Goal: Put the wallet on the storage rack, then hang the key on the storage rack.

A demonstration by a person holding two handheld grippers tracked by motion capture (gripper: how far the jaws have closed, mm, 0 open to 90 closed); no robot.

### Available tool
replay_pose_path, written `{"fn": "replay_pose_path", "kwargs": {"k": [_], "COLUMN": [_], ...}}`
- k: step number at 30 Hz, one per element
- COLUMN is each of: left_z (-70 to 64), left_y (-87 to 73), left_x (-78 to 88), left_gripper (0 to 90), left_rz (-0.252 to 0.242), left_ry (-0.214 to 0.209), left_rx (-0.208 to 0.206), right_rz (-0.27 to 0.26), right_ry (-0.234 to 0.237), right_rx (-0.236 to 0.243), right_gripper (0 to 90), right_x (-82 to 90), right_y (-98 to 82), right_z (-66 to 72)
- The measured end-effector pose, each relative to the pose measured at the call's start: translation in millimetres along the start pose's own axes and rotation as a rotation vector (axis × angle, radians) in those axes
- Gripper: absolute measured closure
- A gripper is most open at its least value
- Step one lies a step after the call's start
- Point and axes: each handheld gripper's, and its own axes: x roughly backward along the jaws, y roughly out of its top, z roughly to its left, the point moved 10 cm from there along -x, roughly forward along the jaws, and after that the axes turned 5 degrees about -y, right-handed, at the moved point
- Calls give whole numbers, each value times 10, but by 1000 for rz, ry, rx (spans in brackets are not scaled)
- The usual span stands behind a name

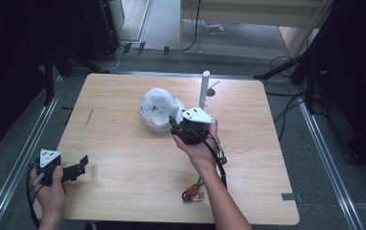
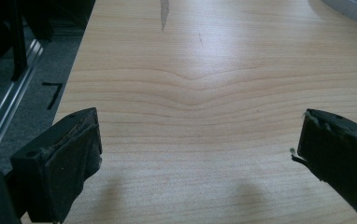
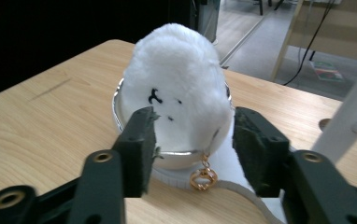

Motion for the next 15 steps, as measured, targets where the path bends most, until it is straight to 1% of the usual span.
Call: {"fn": "replay_pose_path", "kwargs": {"k": [3, 7, 10, 12, 15], "left_z": [0, 1, 0, 1, -2], "left_y": [0, -3, -1, -1, -3], "left_x": [-1, 0, 0, -1, -1], "left_gripper": [3, 3, 3, 3, 3], "left_rz": [1, 3, 2, 2, 4], "left_ry": [0, 1, 2, 2, 3], "left_rx": [-2, -5, -2, -2, 0], "right_rz": [13, 26, 40, 46, 48], "right_ry": [-14, -28, -56, -55, -62], "right_rx": [4, -8, -14, -22, -14], "right_gripper": [408, 318, 231, 204, 203], "right_x": [61, 136, 178, 212, 267], "right_y": [-55, -127, -177, -202, -237], "right_z": [-7, -7, -23, -28, -47]}}
